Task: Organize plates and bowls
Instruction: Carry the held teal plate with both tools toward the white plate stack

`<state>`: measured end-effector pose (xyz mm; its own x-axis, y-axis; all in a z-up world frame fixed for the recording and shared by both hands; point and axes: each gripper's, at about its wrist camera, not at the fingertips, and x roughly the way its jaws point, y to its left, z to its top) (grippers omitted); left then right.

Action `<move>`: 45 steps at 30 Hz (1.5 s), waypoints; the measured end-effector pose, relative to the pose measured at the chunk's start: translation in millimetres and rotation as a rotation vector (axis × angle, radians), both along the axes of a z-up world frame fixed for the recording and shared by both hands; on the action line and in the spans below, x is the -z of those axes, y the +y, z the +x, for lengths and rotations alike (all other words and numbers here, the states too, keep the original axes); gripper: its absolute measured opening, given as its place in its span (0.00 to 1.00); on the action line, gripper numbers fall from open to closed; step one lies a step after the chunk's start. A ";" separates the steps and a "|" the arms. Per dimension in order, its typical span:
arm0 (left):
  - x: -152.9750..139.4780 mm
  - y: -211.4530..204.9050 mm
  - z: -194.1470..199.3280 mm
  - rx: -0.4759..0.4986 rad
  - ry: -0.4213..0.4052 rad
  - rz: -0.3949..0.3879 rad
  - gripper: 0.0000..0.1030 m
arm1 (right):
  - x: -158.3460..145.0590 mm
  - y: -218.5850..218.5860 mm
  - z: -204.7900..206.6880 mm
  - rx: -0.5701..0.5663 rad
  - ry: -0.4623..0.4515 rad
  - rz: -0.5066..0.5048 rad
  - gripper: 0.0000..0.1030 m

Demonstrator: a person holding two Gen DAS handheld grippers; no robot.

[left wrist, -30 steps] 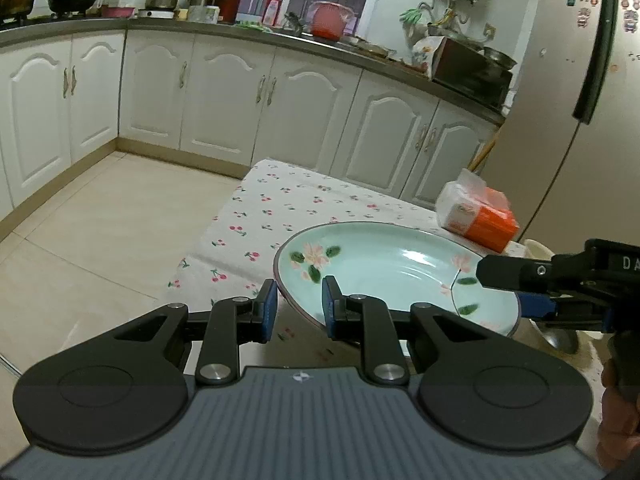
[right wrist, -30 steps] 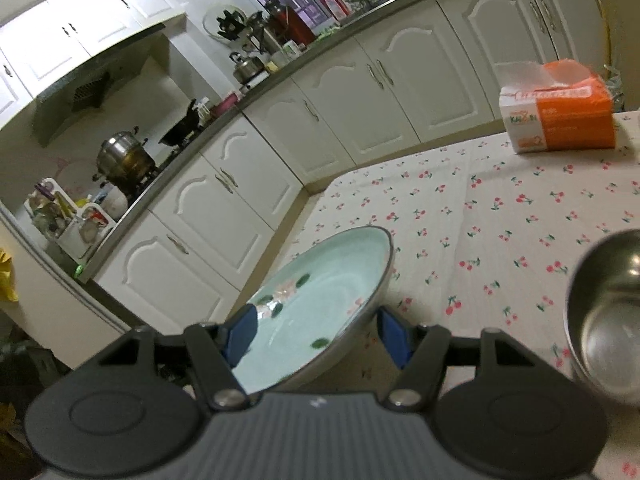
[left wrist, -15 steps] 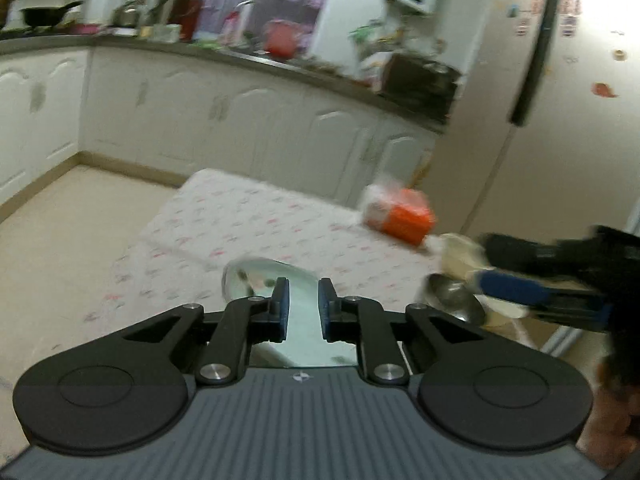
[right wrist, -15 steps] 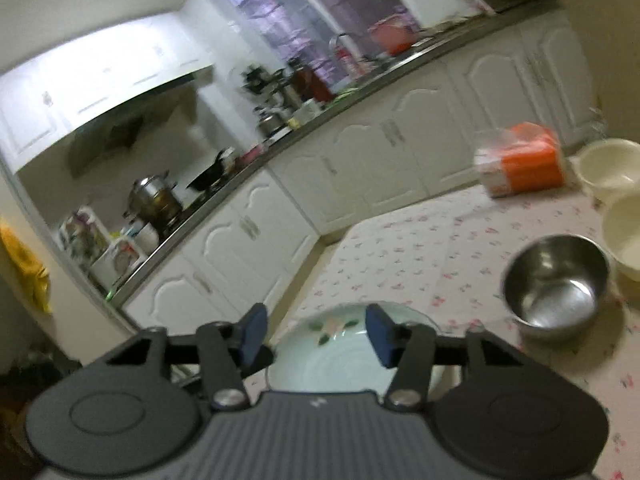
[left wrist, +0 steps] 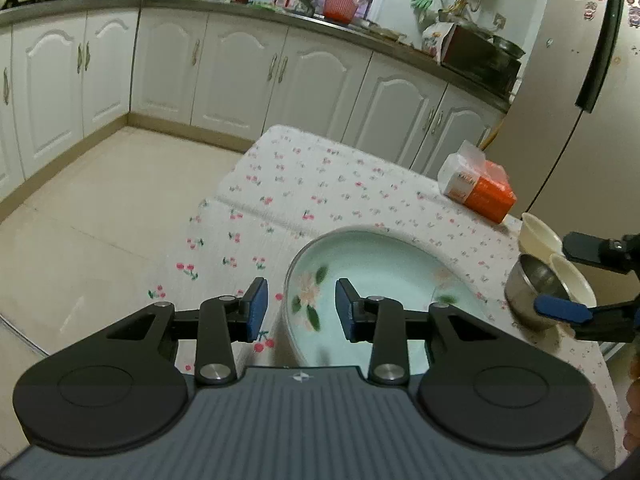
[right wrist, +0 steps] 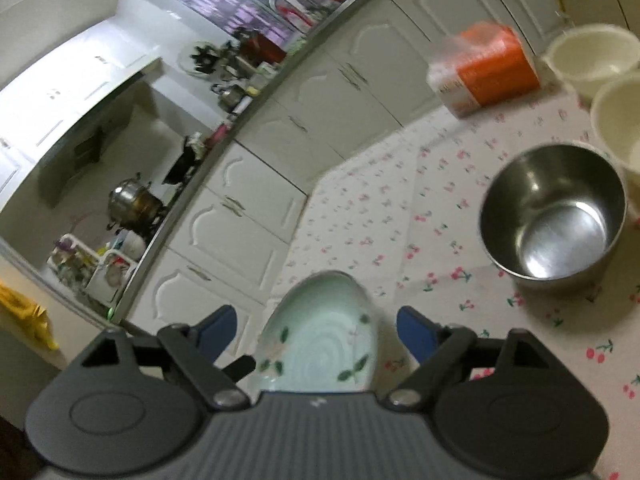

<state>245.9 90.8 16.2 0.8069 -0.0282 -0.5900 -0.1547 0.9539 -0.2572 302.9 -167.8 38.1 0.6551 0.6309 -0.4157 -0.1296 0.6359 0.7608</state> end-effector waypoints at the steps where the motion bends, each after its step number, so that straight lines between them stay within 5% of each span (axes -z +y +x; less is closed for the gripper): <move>1: 3.6 2.4 5.5 -0.007 0.005 -0.002 0.45 | 5.2 0.2 4.8 0.000 0.019 0.005 0.85; 8: 20.3 4.4 18.7 -0.002 0.027 -0.046 0.43 | 20.5 11.9 18.0 -0.050 0.075 0.001 0.85; 24: 22.3 -13.5 0.8 0.045 0.041 -0.001 0.20 | 21.9 29.1 25.0 -0.081 0.089 -0.043 0.89; 45: -18.5 -23.6 -31.4 -0.007 -0.024 -0.044 0.20 | -14.9 20.6 -11.6 0.033 0.052 -0.021 0.91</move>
